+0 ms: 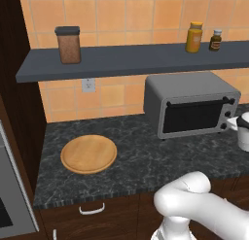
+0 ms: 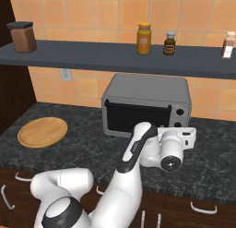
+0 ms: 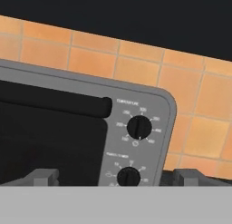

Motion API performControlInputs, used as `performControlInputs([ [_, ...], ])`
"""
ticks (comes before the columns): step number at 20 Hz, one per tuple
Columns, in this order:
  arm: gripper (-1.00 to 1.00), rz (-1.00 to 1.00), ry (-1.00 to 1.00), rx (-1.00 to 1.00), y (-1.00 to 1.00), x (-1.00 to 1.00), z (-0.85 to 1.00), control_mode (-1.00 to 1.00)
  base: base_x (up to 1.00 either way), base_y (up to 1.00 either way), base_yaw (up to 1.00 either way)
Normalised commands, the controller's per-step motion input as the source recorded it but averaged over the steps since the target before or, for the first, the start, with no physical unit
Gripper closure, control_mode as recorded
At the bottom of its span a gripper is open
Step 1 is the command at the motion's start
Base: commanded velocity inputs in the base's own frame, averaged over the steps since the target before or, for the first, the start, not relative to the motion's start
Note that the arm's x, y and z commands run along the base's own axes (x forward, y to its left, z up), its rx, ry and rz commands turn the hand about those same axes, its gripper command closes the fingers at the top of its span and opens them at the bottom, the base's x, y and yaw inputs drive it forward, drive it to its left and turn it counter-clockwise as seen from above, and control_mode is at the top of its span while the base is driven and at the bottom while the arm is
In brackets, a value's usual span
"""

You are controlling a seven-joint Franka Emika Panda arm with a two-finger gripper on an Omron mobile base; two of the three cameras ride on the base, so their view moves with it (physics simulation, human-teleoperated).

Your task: Pick up the kebab skewer and baguette bread, and place them inside the toaster oven. Close the toaster oven door and start by setting the timer.

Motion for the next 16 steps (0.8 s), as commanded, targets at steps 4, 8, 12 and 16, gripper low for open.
performControlInputs([
  [4, -1.0, 0.0, 0.0, 0.0, -0.01, 0.17, -0.17, -1.0, 0.0, 0.0, 0.0],
  [8, -1.0, 0.0, 0.0, 0.0, -0.05, 0.11, -0.14, -1.0, 0.0, 0.0, 0.0],
  [12, -1.0, 0.0, 0.0, 0.0, -0.1, 0.05, -0.1, -1.0, 0.0, 0.0, 0.0],
  [16, -1.0, 0.0, 0.0, 0.0, -0.08, 0.13, -0.03, -1.0, 0.0, 0.0, 0.0],
])
